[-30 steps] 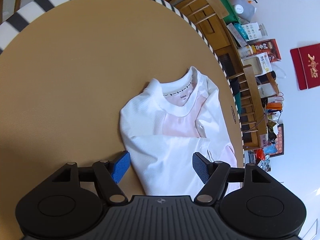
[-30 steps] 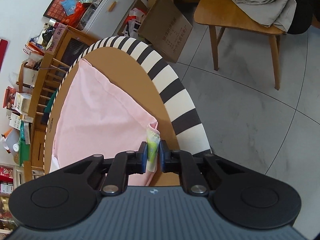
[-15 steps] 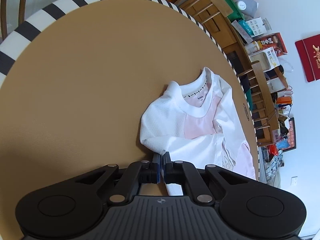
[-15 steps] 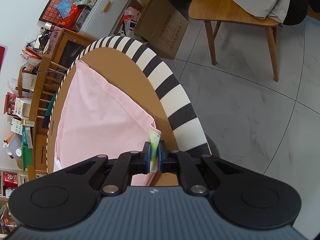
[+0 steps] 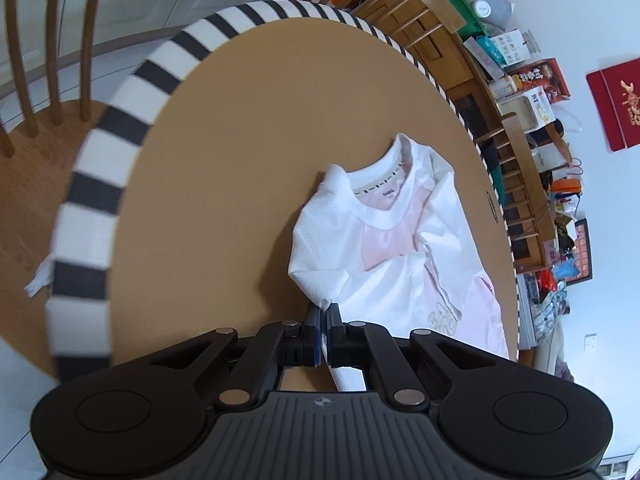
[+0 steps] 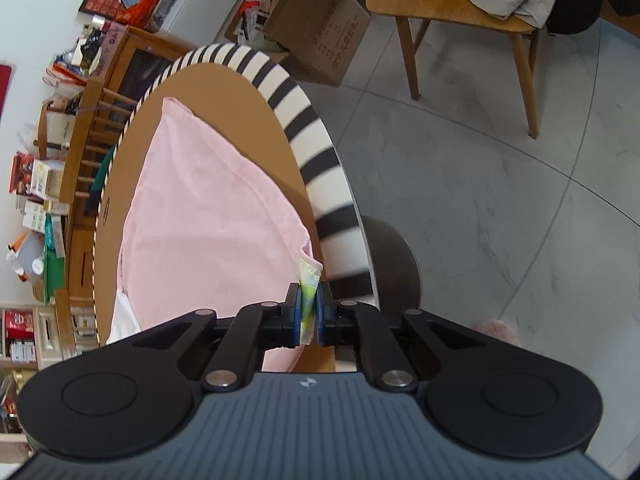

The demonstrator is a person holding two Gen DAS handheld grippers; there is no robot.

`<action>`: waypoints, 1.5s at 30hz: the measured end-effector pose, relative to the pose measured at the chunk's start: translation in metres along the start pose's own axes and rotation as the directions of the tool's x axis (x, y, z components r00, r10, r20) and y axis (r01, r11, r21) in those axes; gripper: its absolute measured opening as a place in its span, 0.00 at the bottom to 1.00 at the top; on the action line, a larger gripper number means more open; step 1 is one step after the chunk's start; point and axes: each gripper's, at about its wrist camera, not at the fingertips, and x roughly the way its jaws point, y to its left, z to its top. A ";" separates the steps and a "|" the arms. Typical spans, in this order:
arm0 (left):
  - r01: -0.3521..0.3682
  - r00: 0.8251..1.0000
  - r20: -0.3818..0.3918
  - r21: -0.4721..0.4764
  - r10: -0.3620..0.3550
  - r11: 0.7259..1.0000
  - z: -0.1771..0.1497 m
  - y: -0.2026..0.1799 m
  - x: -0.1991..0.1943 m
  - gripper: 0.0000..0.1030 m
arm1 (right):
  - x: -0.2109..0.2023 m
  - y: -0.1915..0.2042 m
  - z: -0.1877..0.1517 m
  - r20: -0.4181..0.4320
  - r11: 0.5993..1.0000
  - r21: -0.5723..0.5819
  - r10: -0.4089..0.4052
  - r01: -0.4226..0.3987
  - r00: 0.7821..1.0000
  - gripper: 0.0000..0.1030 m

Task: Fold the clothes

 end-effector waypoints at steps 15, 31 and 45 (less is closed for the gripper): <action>0.142 0.988 -0.040 -0.085 -0.146 0.986 0.070 -0.097 0.008 0.02 | 0.004 0.120 0.059 -0.029 0.966 -0.033 0.254 -0.255 0.967 0.07; -0.008 1.000 -0.004 -0.173 0.007 0.985 0.170 -0.175 0.180 0.03 | 0.149 0.226 0.173 -0.028 0.998 -0.010 0.057 -0.058 0.998 0.08; 0.169 0.981 0.099 -0.021 -0.166 0.985 0.165 -0.161 0.175 0.28 | 0.164 0.224 0.171 0.165 0.990 -0.141 0.038 -0.014 0.986 0.52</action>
